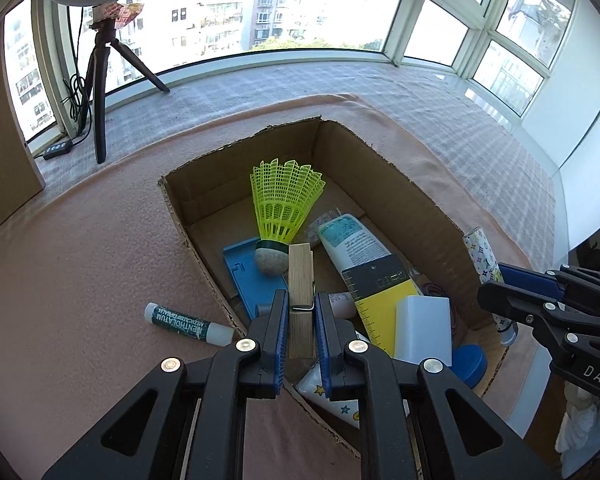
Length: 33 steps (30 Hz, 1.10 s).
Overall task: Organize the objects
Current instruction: 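Carry the clothespin and lighter into the box and open both grippers, then move the left tool to the green lip balm tube and grasp it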
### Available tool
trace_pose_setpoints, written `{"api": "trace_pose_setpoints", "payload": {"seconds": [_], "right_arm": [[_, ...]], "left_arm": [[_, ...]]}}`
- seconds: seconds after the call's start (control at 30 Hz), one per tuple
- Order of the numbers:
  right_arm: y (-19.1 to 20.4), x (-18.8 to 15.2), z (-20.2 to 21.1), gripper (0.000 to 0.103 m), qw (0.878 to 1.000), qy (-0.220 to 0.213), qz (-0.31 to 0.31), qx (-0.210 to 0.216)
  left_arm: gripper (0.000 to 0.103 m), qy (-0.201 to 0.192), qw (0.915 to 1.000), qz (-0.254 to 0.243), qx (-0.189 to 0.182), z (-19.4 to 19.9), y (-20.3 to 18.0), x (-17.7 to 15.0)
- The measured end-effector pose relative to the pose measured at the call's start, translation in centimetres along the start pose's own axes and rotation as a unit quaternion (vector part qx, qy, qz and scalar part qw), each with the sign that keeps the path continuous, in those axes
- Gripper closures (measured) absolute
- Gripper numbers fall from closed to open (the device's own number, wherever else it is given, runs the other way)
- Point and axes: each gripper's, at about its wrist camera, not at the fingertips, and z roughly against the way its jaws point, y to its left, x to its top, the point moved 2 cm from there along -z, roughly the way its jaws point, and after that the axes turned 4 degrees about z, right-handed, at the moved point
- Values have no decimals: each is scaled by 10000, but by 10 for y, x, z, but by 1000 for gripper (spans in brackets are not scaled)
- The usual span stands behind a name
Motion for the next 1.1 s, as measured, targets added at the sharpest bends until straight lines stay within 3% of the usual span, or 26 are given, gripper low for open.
{"api": "trace_pose_setpoints", "payload": {"seconds": [0.07,0.1,0.13,0.2,0.23,0.7,1.1], "right_arm": [[0,0,0,82,10000,-15,3,28],[-1,0,1,77,10000,-43,-3,52],[0,0,2,63,10000,-37,-8,85],[0,1,5,38,9999,-98,-44,71],[0,1,7,34,9998,-164,-43,39],[6,-4,17,34,9997,-235,-82,38],[43,-6,27,34,9985,-332,-70,434]], "left_arm": [[81,-30,10000,44,-16,1,1,1],[55,-9,10000,66,-13,1,2,2],[37,-21,9999,95,-88,2,2,2],[36,-85,9999,61,-88,6,0,2],[36,-111,9999,28,-26,8,-1,2],[36,-332,9994,90,-26,38,5,-2],[36,-493,9984,191,200,81,38,-25]]}}
